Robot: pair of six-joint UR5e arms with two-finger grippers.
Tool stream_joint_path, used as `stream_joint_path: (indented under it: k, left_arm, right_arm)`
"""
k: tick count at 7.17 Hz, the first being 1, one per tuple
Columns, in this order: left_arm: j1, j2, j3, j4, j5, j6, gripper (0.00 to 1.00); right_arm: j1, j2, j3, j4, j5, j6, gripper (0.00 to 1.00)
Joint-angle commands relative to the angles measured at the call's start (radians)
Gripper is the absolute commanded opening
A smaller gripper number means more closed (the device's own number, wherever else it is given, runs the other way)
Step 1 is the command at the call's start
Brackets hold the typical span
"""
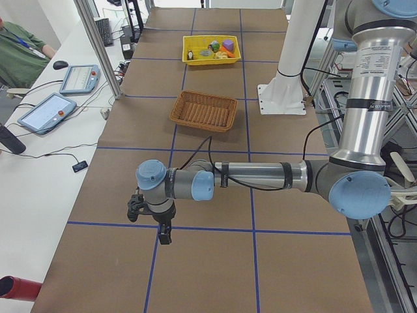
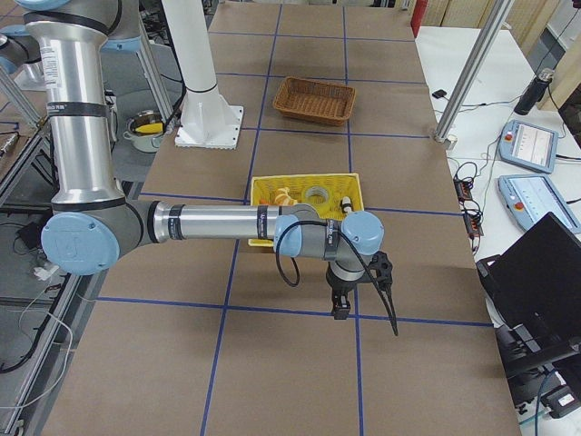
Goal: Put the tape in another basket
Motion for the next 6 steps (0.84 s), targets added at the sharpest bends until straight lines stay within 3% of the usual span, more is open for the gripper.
stream_joint_path:
  k: [1,6]
  left_arm:
    - [0.0,0.001,-0.003,0.001,0.0,0.002,0.98]
    - [0.0,-0.001,0.006,-0.002,0.0,0.002,0.98]
  right_arm:
    - [0.0,0.012,0.003,0.001,0.004,0.007,1.0]
    - [0.0,0.008,0.004,0.009,0.0,0.007,1.0]
